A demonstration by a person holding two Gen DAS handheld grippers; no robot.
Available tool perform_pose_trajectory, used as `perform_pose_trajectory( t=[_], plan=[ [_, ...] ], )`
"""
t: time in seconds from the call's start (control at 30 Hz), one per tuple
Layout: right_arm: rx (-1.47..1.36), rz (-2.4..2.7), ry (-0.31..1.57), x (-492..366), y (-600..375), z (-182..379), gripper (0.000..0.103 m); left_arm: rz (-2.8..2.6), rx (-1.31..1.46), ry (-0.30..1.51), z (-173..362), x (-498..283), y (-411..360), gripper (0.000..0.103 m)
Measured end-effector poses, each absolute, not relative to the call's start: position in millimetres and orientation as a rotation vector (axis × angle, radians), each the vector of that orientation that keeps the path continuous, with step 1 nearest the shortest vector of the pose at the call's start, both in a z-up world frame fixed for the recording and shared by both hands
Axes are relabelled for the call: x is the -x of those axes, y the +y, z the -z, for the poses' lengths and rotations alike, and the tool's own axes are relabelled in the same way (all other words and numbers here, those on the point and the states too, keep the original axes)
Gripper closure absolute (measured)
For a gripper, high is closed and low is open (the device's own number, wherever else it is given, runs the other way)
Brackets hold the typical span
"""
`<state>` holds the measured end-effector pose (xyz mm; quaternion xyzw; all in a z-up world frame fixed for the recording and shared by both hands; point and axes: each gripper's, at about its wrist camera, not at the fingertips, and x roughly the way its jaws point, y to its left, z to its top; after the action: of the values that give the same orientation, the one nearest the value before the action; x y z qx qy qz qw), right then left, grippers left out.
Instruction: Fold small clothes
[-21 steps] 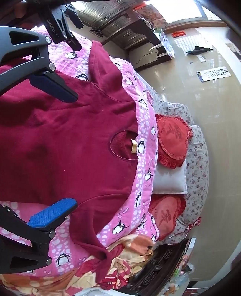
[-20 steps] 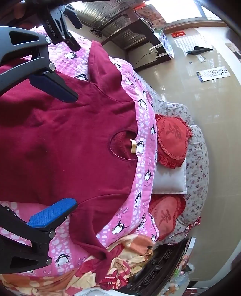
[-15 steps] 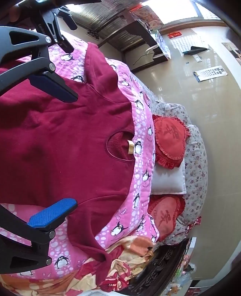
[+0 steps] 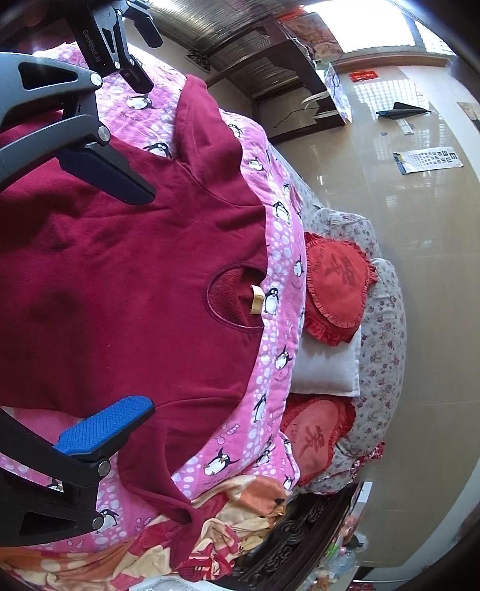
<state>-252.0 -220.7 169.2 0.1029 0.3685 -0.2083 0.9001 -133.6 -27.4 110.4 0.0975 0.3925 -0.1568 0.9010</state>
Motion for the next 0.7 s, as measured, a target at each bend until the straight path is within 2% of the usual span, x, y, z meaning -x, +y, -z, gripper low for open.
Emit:
perform_pose_trajectory(
  t=[0.7],
  plan=[
    [-0.209,0.382,0.788,210.6,-206.0,-145.7,0.000,0.232,-0.169,0.882,-78.3,90.2,-5.1,0.000]
  ],
)
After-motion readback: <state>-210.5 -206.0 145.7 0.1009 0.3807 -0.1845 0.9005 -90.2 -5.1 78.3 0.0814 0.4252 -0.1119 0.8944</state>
